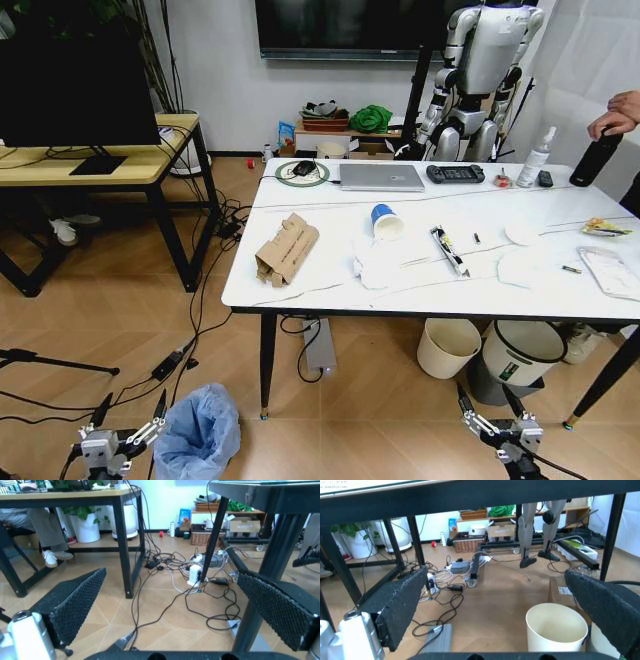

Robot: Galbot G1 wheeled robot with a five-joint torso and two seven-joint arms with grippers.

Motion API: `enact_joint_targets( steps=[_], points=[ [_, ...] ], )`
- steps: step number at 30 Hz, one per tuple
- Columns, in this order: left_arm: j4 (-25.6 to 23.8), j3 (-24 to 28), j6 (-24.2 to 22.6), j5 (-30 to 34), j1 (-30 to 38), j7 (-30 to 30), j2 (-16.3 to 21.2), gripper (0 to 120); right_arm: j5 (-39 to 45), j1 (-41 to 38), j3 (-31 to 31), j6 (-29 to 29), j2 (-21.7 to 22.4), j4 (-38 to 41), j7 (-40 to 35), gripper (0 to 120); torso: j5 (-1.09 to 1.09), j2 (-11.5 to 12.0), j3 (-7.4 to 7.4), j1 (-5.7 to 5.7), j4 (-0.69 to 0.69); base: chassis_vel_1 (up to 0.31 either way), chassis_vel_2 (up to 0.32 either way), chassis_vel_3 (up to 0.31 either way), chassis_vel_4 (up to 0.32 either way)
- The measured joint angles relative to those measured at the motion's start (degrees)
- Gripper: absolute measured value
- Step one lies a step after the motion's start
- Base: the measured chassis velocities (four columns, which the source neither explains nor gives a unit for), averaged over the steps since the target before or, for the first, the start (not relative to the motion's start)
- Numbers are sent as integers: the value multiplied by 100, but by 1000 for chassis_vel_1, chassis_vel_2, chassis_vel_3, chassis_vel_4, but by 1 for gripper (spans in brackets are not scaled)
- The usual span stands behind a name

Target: Pick up the trash bin and place the trash from the table into it.

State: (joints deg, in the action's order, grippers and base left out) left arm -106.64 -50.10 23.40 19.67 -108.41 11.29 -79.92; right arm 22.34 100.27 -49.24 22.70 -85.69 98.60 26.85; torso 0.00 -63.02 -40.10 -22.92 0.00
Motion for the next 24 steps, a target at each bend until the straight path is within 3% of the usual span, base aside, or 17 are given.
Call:
enact_joint_targets(
  steps=[24],
  points=[
    [118,55,-126,-113,95,-25,-191,100,42,-79,23,-41,41,-41,-24,100,0,472,259,213,0,0,0,0,0]
  ],
)
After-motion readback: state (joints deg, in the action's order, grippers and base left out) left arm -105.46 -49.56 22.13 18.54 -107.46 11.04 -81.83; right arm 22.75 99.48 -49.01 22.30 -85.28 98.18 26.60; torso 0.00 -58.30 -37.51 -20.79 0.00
